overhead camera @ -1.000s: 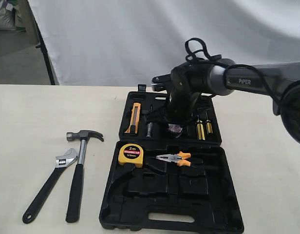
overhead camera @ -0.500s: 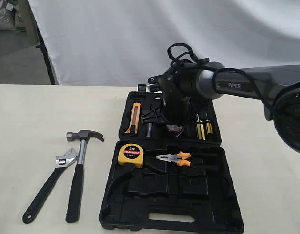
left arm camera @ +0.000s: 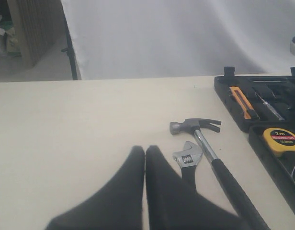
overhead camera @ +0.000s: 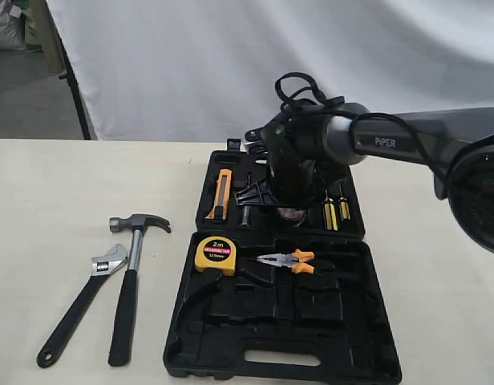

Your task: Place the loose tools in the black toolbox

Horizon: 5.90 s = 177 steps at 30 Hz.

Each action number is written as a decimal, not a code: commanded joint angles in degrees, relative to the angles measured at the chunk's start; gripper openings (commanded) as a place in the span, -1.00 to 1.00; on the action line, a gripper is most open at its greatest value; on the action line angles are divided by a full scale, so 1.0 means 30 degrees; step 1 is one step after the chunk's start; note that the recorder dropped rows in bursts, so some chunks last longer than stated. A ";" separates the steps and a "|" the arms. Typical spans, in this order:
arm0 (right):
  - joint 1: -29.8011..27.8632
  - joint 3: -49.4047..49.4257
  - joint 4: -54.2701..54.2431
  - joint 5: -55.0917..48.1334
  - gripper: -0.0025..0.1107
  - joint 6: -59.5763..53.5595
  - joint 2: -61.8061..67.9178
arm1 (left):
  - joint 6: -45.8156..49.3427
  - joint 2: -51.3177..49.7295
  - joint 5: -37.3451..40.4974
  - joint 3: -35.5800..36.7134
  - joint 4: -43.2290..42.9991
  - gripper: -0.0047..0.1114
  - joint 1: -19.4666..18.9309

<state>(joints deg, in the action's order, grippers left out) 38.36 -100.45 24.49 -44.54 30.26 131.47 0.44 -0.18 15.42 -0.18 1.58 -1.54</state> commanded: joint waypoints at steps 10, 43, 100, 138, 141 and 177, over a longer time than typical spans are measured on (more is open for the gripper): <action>-0.0016 -0.0066 0.0259 0.1388 -0.96 0.0114 0.0702 | -0.0148 0.0061 0.0018 0.0060 0.0069 -0.91 -0.0068; -0.0015 -0.0066 0.0386 0.0389 0.87 0.0612 -0.0170 | -0.0148 0.0061 0.0018 0.0060 0.0069 -0.91 -0.0068; -0.0748 0.0414 -0.0187 0.1419 -0.92 -0.0030 -0.1529 | -0.0148 0.0061 0.0018 0.0060 0.0069 -0.91 -0.0068; -0.0581 0.0414 -0.1899 0.4756 -0.92 0.0121 -0.2217 | -0.0148 0.0061 0.0018 0.0060 0.0074 -0.91 -0.0068; -0.0113 0.0414 -0.4496 0.4932 -0.93 -0.2048 -0.2064 | -0.0148 0.0061 0.0018 0.0060 0.0074 -0.91 -0.0068; 0.7018 -0.1938 -0.8023 0.2917 -0.03 -0.8651 0.2334 | -0.0148 0.0061 0.0018 0.0060 0.0074 -0.91 -0.0068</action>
<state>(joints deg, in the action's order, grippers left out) 59.51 -104.96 -1.45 -32.51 5.00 137.08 0.44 -0.18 15.42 -0.18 1.58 -1.54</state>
